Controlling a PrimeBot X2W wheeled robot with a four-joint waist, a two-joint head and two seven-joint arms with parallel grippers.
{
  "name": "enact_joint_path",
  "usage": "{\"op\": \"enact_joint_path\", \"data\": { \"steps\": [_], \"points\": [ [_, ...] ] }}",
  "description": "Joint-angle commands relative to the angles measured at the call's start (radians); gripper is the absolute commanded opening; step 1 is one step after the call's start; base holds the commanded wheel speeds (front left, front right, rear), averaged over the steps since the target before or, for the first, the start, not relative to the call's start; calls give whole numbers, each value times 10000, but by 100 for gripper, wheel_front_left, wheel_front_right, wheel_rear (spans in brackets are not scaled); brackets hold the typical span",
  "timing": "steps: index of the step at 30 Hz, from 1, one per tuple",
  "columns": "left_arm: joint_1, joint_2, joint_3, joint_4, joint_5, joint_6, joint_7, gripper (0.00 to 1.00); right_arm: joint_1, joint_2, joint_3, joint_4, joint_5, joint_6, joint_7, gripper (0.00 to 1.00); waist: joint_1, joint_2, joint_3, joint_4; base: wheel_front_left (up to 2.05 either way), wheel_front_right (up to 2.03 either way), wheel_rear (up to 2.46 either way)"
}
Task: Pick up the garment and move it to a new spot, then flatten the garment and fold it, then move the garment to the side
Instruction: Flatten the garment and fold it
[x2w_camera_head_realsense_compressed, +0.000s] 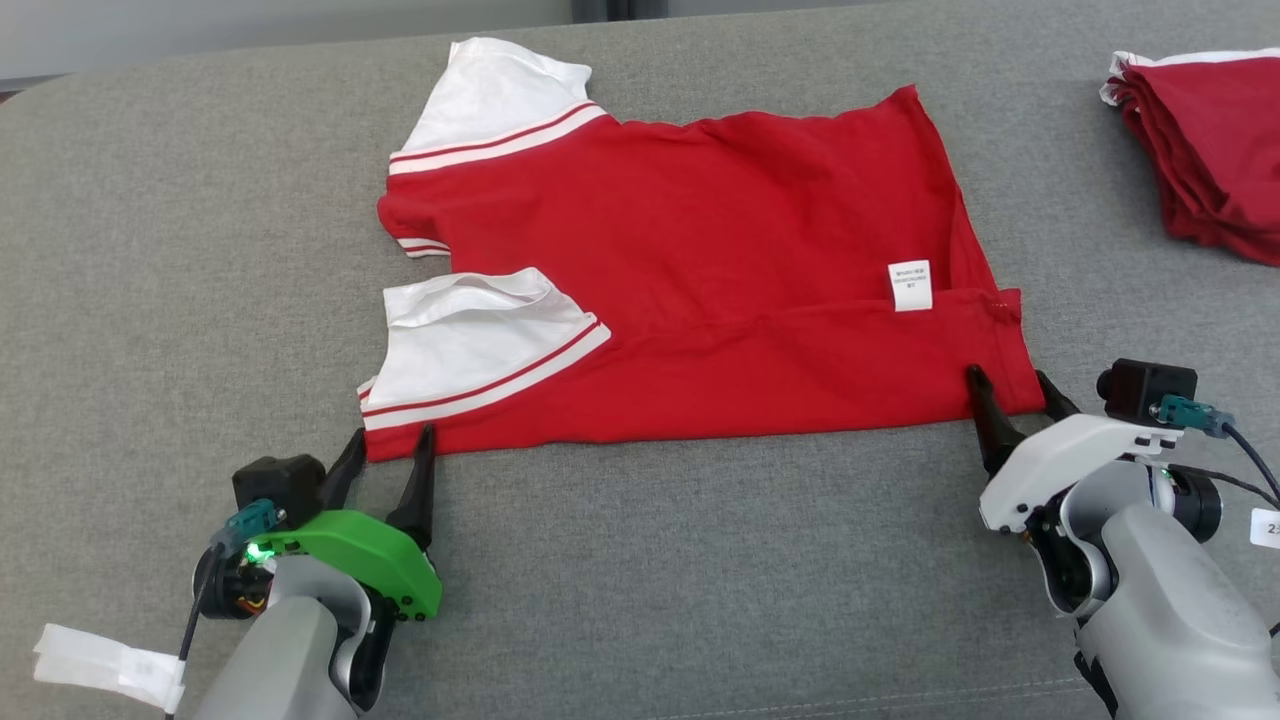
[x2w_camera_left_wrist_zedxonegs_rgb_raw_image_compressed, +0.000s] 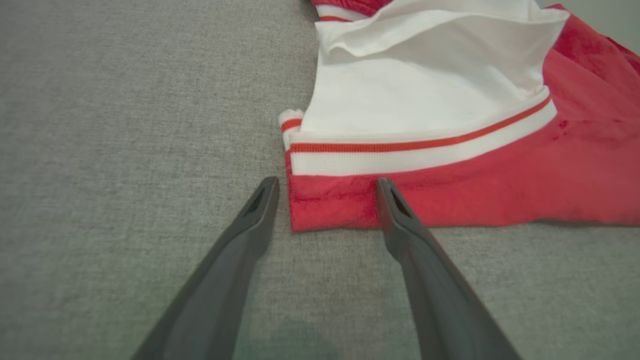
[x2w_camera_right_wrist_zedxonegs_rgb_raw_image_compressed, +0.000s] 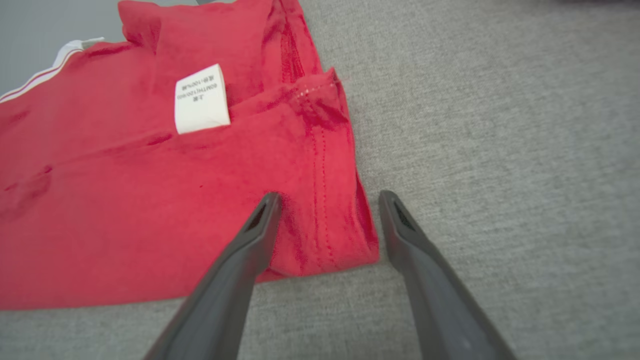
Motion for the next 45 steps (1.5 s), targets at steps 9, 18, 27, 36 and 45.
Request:
{"op": "enact_joint_path", "data": {
  "steps": [9, 18, 27, 36, 45],
  "points": [
    [-251, -68, -17, -169, -460, -35, 0, 0, -236, 166, 314, 919, 593, 4, -943, 0, 0, 0, -365, 281, 0, 0, 0],
    [1920, -28, 1074, -2253, 101, 29, -2, 0, 1098, -193, 752, 72, 1427, 2, -1419, 0, 0, 0, -1435, 515, 0, 0, 0],
    [4218, -539, 1453, -3271, 448, 250, -2, 0, 3049, -440, 338, -1215, 1593, 1, -1083, 0, 0, 0, -1769, 581, 0, 0, 0],
    [4204, -790, 1643, -3546, 855, 259, -3, 100, 3592, -92, -270, -1927, 903, 2, -850, 100, 0, 0, -1991, 479, 0, 0, 0],
    [3838, -632, 2629, -4914, 1931, 474, -4, 100, 3547, 40, -653, -3431, -1016, 2, -1641, 100, 0, 0, -2430, 346, 0, 0, 0]
  ]
}}
